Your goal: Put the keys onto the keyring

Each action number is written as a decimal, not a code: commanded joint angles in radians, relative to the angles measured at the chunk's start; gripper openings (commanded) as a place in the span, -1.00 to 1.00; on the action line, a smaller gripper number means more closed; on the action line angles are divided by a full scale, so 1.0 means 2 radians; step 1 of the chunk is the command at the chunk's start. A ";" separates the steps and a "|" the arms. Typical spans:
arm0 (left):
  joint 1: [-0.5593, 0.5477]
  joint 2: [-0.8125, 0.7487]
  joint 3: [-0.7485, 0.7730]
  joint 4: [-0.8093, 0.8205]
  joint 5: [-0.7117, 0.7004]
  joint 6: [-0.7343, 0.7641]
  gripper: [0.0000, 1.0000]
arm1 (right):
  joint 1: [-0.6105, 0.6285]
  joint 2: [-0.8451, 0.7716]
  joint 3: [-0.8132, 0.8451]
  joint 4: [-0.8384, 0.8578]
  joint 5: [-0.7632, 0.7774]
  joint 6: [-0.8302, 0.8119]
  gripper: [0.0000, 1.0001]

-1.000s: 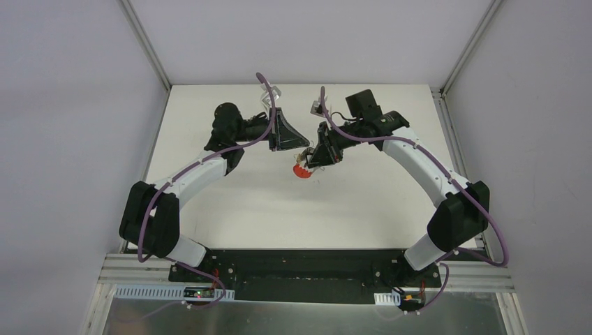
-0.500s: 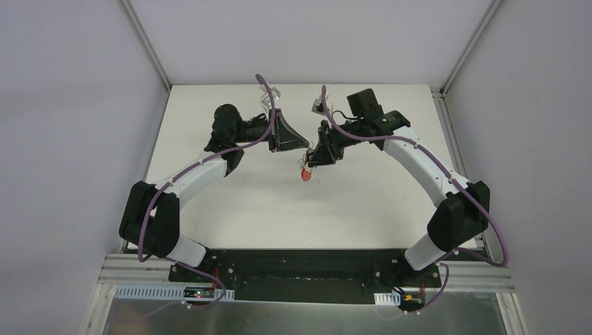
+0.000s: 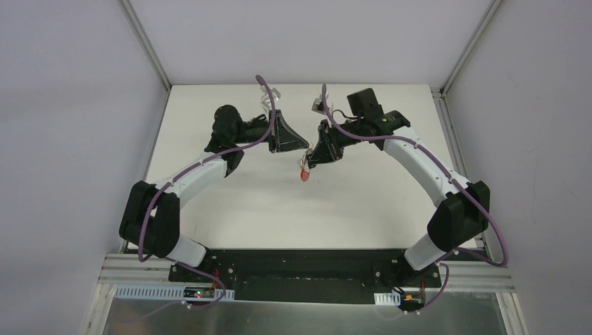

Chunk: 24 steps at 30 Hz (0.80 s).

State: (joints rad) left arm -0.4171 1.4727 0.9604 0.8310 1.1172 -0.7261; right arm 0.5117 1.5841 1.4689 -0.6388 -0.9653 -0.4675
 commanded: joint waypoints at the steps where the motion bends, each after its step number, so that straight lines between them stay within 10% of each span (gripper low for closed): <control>1: 0.004 -0.014 -0.003 0.032 0.001 -0.004 -1.00 | -0.003 -0.004 0.011 0.010 -0.002 0.007 -0.68; 4: 0.005 -0.018 -0.004 0.018 0.002 0.015 -1.00 | -0.005 -0.013 0.004 0.010 0.007 0.004 -1.00; 24: 0.009 -0.039 0.000 -0.089 0.003 0.122 -1.00 | -0.018 -0.030 0.005 0.006 0.008 0.004 -1.00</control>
State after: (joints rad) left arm -0.4042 1.4387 0.9493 0.6590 1.1172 -0.5476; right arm 0.4805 1.5555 1.4578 -0.6338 -0.9352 -0.4599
